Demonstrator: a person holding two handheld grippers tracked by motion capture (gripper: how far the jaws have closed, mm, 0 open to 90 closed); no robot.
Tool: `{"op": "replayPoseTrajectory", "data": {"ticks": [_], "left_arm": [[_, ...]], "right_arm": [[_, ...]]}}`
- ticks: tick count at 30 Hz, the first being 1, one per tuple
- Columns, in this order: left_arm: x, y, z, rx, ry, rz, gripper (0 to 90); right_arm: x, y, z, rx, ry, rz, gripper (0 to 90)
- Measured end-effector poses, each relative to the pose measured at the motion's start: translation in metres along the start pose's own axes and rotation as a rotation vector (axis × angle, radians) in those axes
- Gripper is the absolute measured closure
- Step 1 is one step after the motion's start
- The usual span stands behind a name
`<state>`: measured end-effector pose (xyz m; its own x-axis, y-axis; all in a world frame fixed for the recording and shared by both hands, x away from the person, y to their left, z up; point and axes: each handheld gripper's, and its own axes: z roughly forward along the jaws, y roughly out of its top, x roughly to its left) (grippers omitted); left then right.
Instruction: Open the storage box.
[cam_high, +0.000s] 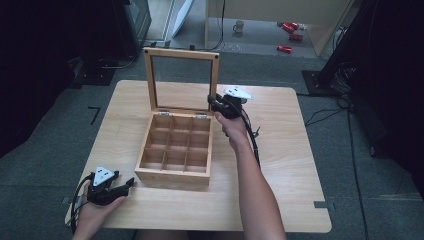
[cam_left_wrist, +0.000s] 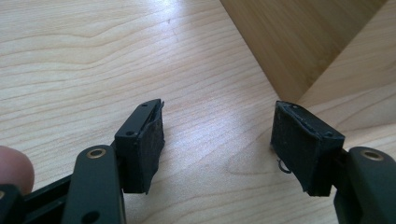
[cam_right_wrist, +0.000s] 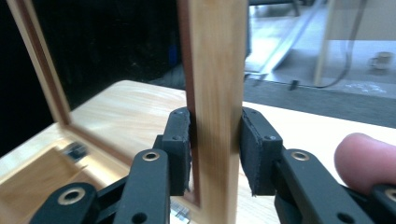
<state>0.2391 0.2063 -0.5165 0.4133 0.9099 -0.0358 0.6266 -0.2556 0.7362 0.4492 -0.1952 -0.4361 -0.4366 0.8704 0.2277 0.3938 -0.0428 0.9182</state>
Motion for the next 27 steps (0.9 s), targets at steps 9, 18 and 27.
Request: {"op": "replayPoseTrajectory", "data": {"ticks": [9, 18, 27], "left_arm": [[-0.001, 0.000, 0.000, 0.000, 0.004, 0.003, 35.2], [-0.001, 0.000, 0.000, 0.002, 0.007, 0.008, 35.2], [-0.001, 0.000, 0.001, 0.004, 0.009, 0.010, 34.9]], "right_arm": [[0.000, 0.002, 0.009, 0.003, -0.017, 0.022, 67.4], [0.003, 0.003, 0.008, 0.006, -0.039, 0.032, 60.3], [0.012, -0.004, -0.013, 0.089, -0.035, -0.027, 21.6]]}}
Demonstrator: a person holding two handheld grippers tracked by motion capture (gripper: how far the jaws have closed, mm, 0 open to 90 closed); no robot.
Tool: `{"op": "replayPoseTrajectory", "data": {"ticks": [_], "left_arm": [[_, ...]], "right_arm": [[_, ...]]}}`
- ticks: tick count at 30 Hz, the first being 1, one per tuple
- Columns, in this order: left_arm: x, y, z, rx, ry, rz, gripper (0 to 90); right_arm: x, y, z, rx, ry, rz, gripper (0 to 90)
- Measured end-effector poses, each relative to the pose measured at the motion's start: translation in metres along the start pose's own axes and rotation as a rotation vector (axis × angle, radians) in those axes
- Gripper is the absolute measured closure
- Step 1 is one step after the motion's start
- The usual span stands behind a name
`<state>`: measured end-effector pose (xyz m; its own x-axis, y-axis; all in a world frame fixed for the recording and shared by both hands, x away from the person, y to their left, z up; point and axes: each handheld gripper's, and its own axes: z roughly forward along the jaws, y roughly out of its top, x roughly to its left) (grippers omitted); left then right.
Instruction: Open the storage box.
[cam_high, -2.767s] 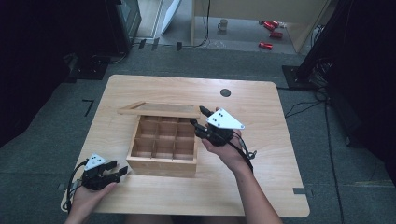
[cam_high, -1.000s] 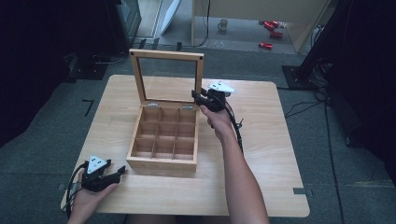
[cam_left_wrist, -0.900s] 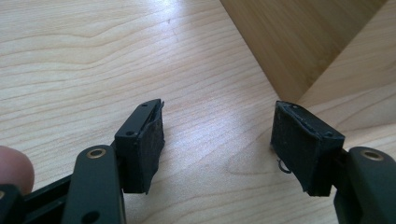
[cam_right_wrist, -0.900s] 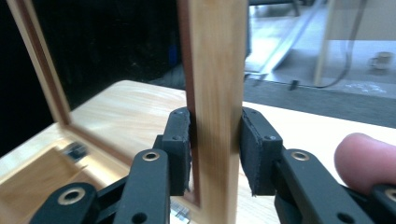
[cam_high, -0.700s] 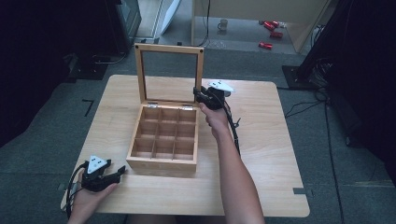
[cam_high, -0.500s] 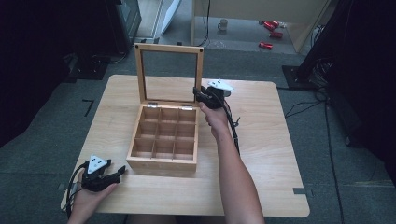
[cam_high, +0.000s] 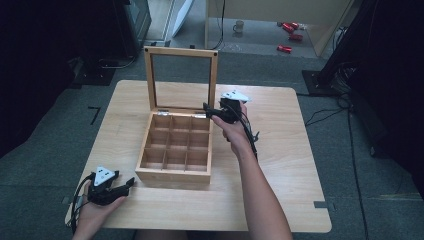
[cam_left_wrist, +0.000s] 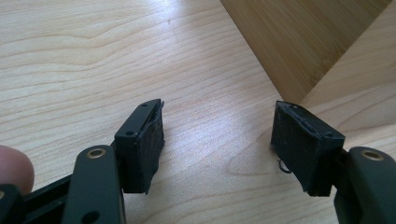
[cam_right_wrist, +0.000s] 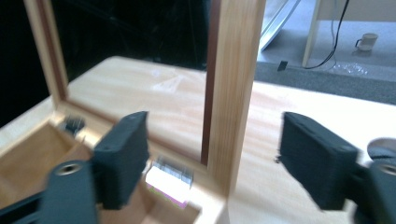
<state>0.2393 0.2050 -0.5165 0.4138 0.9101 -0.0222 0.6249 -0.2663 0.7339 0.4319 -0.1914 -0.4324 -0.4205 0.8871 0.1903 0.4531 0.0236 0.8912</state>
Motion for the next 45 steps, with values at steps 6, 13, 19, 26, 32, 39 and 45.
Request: {"op": "replayPoseTrajectory", "data": {"ticks": [6, 13, 19, 26, 32, 39, 45], "left_arm": [[0.000, 0.000, 0.000, -0.001, -0.008, 0.001, 33.4], [0.000, 0.001, 0.002, 0.027, -0.017, 0.002, 14.2], [-0.001, 0.001, 0.003, 0.037, 0.003, 0.011, 10.4], [-0.002, 0.001, 0.004, 0.043, 0.016, 0.012, 9.5], [-0.003, 0.002, 0.004, 0.046, 0.018, 0.017, 9.0], [-0.003, 0.002, 0.004, 0.049, 0.023, 0.025, 9.0], [-0.003, 0.002, 0.004, 0.049, 0.024, 0.025, 9.0]], "right_arm": [[-0.005, -0.018, -0.029, 0.047, 0.007, -0.020, 12.9], [-0.014, -0.037, -0.060, 0.054, 0.005, -0.021, 12.1], [-0.023, -0.056, -0.080, 0.067, -0.026, -0.025, 12.1], [-0.032, -0.082, -0.097, 0.085, -0.056, -0.023, 12.1], [-0.038, -0.097, -0.113, 0.100, -0.073, -0.025, 12.1], [-0.049, -0.114, -0.135, 0.117, -0.103, -0.019, 12.1], [-0.057, -0.126, -0.153, 0.122, -0.118, -0.001, 12.1]]}}
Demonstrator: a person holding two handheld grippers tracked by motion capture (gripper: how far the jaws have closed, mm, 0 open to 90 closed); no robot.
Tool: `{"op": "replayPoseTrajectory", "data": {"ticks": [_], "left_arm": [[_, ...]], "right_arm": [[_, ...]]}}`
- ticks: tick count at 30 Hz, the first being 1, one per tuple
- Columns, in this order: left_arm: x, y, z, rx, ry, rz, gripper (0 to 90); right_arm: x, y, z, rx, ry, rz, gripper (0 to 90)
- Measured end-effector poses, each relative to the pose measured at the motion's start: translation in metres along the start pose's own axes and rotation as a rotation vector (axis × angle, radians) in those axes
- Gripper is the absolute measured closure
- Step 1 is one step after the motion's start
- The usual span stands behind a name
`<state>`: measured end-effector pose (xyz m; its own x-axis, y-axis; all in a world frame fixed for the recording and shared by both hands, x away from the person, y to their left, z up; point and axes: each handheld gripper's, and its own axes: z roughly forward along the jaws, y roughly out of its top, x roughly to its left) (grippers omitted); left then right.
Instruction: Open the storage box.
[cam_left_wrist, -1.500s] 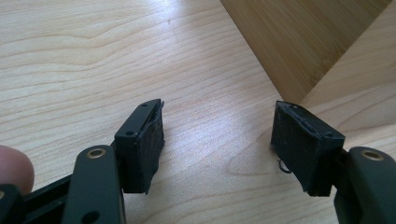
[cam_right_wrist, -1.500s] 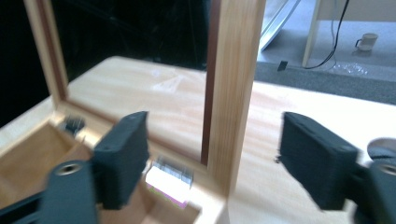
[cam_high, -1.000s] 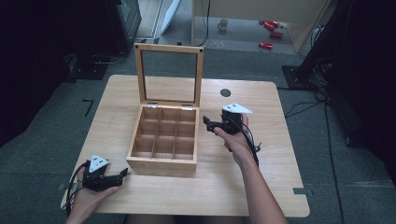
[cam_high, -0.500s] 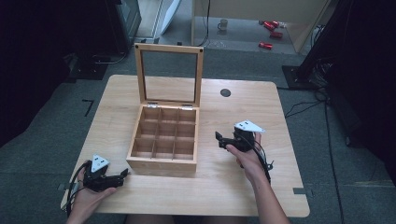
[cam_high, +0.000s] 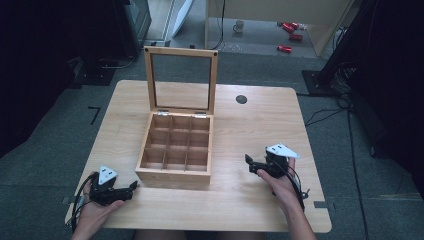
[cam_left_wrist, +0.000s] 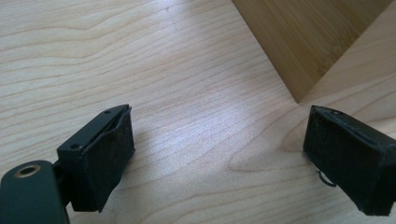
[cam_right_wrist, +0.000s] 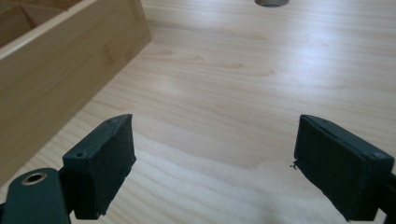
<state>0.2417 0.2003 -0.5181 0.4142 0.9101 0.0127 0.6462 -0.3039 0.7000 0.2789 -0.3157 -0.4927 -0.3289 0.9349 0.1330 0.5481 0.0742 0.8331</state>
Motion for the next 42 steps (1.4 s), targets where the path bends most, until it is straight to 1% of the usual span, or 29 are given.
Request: {"op": "replayPoseTrajectory", "data": {"ticks": [1, 3, 5, 6, 7, 8, 9, 10, 11, 13, 18, 24, 27, 31, 32, 33, 36, 40, 42], "left_arm": [[0.000, 0.000, 0.000, 0.001, 0.000, 0.000, 9.0], [0.000, 0.000, 0.000, 0.001, 0.001, 0.000, 9.0], [0.000, 0.000, 0.000, 0.001, 0.001, 0.000, 9.0], [0.000, 0.000, 0.000, 0.001, 0.001, 0.000, 9.0], [0.000, 0.000, 0.000, 0.001, 0.001, 0.000, 9.0], [0.000, 0.000, 0.000, 0.001, 0.001, 0.000, 9.0], [0.000, 0.000, 0.000, 0.000, 0.001, -0.001, 9.0], [0.000, 0.000, 0.000, 0.000, 0.001, -0.001, 9.0], [0.000, 0.000, 0.000, 0.000, 0.001, -0.001, 9.0], [0.000, 0.000, 0.000, 0.000, 0.002, -0.001, 9.0], [0.000, 0.000, 0.000, 0.000, 0.002, -0.001, 9.1], [0.000, 0.000, 0.000, 0.001, 0.002, 0.001, 9.1], [0.000, 0.000, 0.000, 0.000, 0.002, 0.000, 9.1], [0.000, 0.000, 0.000, 0.001, 0.002, 0.000, 9.1], [0.000, 0.000, 0.000, 0.001, 0.002, 0.001, 9.1], [0.000, 0.000, 0.000, 0.001, 0.002, 0.000, 9.1], [0.000, 0.000, 0.000, 0.000, 0.003, 0.000, 9.1], [0.000, 0.000, 0.000, 0.001, 0.003, 0.000, 9.2], [0.000, 0.000, 0.000, 0.001, 0.003, 0.001, 9.2]], "right_arm": [[-0.005, -0.006, -0.006, 0.007, -0.008, 0.006, 12.1], [-0.011, -0.012, -0.014, 0.012, -0.019, 0.008, 12.1], [-0.015, -0.016, -0.020, 0.017, -0.029, 0.012, 12.1], [-0.015, -0.016, -0.020, 0.017, -0.029, 0.012, 12.1], [-0.021, -0.021, -0.027, 0.019, -0.041, 0.020, 12.1], [-0.021, -0.021, -0.027, 0.019, -0.041, 0.020, 12.1], [-0.026, -0.026, -0.034, 0.022, -0.052, 0.029, 12.1], [-0.026, -0.026, -0.034, 0.022, -0.052, 0.029, 12.1], [-0.030, -0.029, -0.037, 0.027, -0.059, 0.027, 12.1], [-0.034, -0.032, -0.041, 0.033, -0.064, 0.034, 12.1], [-0.045, -0.042, -0.052, 0.056, -0.097, 0.045, 12.1], [-0.054, -0.057, -0.068, 0.079, -0.112, 0.069, 10.4], [-0.059, -0.065, -0.075, 0.095, -0.121, 0.071, 9.9], [-0.066, -0.077, -0.082, 0.136, -0.166, 0.078, 9.9], [-0.067, -0.080, -0.083, 0.144, -0.174, 0.085, 9.7], [-0.067, -0.082, -0.085, 0.148, -0.189, 0.078, 9.7], [-0.063, -0.084, -0.086, 0.173, -0.227, 0.042, 9.3], [-0.059, -0.085, -0.086, 0.166, -0.241, 0.055, 8.2], [-0.059, -0.085, -0.085, 0.168, -0.248, 0.057, 6.9]]}}
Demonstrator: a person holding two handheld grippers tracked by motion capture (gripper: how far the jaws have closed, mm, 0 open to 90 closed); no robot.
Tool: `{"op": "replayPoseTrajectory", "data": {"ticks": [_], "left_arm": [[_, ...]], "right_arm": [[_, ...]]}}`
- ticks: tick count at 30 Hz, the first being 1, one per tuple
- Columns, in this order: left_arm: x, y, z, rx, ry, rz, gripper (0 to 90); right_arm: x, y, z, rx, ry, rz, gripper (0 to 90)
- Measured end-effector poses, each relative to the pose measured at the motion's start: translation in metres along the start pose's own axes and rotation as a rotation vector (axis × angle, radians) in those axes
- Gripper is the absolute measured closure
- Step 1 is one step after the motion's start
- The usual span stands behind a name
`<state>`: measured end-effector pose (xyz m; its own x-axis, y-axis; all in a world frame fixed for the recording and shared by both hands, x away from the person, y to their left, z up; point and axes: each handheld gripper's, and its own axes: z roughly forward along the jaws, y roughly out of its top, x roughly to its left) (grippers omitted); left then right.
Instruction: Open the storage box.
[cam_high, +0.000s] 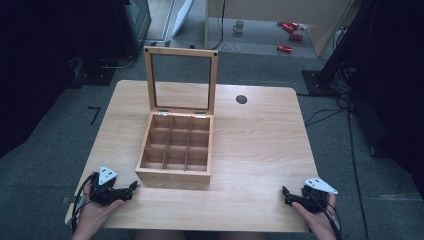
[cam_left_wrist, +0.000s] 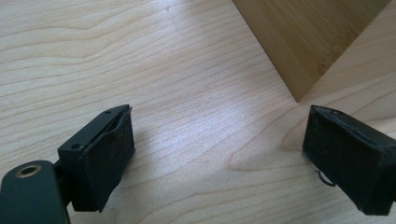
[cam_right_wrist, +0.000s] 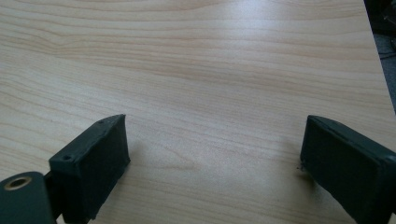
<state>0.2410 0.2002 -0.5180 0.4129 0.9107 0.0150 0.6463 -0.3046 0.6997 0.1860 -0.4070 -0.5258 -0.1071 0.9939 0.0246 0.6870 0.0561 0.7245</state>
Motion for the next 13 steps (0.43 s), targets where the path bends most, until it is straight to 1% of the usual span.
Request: {"op": "replayPoseTrajectory", "data": {"ticks": [5, 8, 13], "left_arm": [[0.0000, 0.0000, 0.0000, 0.000, 0.000, 0.000, 9.2], [0.0004, -0.0001, -0.0001, -0.003, -0.015, 0.002, 9.4], [0.0005, -0.0001, -0.0001, -0.004, -0.016, 0.000, 9.4]], "right_arm": [[0.0000, -0.0001, 0.0001, 0.000, -0.001, 0.001, 6.8], [-0.0001, -0.0001, 0.0001, 0.000, 0.000, 0.001, 6.8], [-0.0002, 0.0000, 0.0001, 0.000, 0.000, 0.003, 6.7]]}}
